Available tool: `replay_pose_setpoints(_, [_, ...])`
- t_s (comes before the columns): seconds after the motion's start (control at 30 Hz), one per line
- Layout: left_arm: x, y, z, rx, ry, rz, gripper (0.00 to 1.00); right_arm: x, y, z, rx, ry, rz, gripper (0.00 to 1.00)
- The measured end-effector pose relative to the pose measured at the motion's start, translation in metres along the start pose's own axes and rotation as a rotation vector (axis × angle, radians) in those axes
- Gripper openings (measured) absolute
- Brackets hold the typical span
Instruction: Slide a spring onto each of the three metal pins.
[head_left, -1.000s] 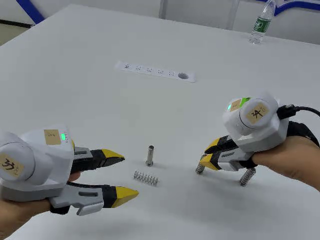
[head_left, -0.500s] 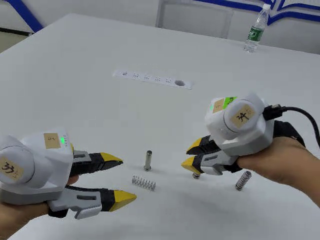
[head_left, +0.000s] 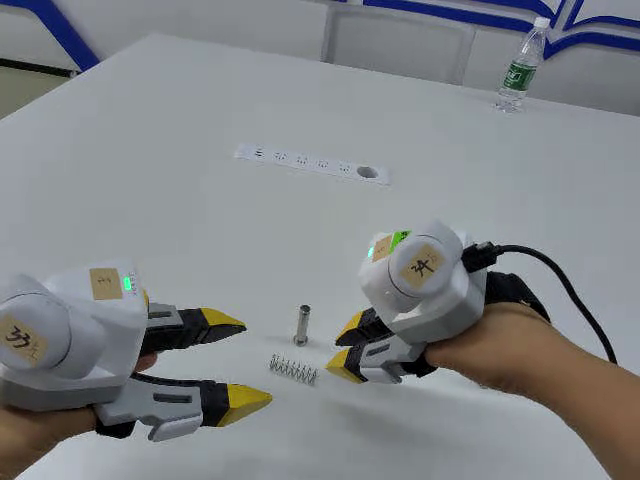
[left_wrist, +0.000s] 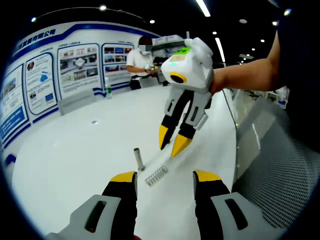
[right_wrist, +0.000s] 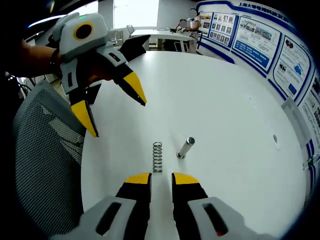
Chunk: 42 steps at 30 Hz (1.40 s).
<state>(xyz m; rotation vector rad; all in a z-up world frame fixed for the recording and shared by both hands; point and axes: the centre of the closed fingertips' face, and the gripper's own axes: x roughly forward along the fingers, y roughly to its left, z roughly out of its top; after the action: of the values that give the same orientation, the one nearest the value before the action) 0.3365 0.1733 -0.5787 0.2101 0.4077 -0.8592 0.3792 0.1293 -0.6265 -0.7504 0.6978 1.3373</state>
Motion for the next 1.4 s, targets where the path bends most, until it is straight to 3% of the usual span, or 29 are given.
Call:
replay_pose_setpoints(0.57, [0.000, 0.000, -0.001, -0.006, 0.008, 0.005, 0.46, 0.033, 0.005, -0.009, 0.011, 0.037, 0.037, 0.17])
replay_pose_setpoints(1.4, [-0.001, 0.000, -0.006, -0.012, 0.018, 0.007, 0.45, 0.038, 0.009, -0.012, 0.054, 0.050, 0.065, 0.11])
